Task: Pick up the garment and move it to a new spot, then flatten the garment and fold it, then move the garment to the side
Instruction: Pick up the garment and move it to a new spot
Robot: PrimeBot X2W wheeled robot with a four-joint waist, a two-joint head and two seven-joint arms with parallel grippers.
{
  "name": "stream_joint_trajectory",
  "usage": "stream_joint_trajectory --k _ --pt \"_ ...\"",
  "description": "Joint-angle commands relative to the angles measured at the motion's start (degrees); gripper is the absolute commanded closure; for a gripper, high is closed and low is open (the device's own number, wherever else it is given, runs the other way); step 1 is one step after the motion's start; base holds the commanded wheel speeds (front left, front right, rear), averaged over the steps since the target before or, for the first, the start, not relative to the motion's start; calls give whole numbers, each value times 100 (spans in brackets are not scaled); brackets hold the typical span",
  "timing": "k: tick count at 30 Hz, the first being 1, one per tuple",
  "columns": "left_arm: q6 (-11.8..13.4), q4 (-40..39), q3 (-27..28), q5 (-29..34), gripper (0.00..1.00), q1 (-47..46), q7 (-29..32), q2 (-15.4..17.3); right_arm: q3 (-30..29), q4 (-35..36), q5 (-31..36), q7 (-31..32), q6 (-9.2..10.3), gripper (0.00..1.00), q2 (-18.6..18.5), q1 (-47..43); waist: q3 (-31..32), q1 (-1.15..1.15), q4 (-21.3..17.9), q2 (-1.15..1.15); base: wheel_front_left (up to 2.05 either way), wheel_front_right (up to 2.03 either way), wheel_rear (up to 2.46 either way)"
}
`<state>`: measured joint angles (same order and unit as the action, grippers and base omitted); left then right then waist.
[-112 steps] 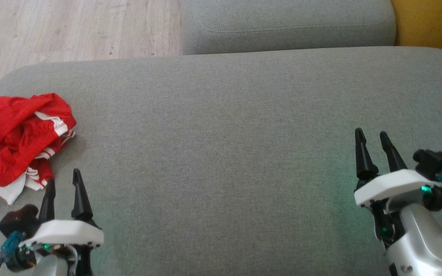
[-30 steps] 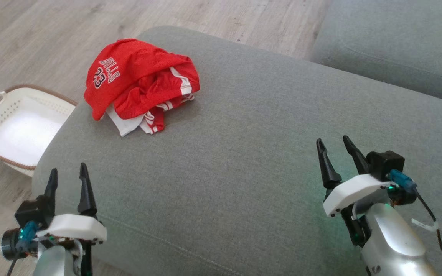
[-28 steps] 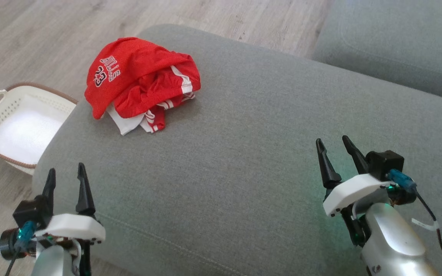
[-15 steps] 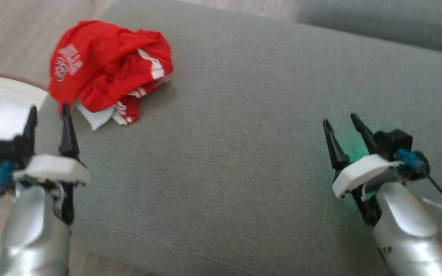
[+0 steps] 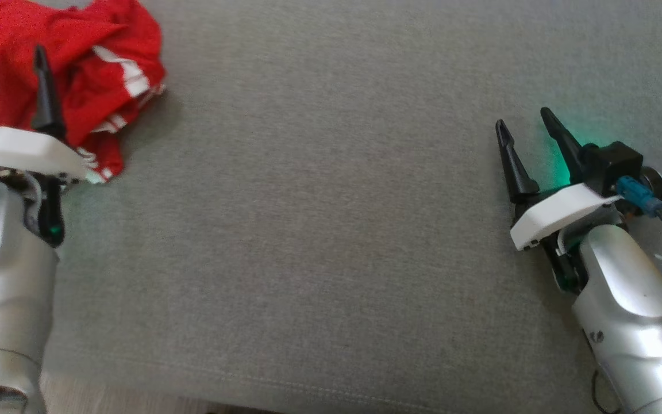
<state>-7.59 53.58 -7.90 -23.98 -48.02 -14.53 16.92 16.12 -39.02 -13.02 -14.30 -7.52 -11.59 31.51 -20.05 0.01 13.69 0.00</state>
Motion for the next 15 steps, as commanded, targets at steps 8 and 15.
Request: stream_joint_trajectory --k 8,15 --pt "10 577 -310 -621 0 -618 59 744 107 350 54 -70 3 0 -75 194 -491 -1 -482 0 0 0 0" --pt "22 1299 -426 -825 25 -827 420 753 21 417 54 -70 3 0 -52 205 -624 -1 -603 0 0 0 0"
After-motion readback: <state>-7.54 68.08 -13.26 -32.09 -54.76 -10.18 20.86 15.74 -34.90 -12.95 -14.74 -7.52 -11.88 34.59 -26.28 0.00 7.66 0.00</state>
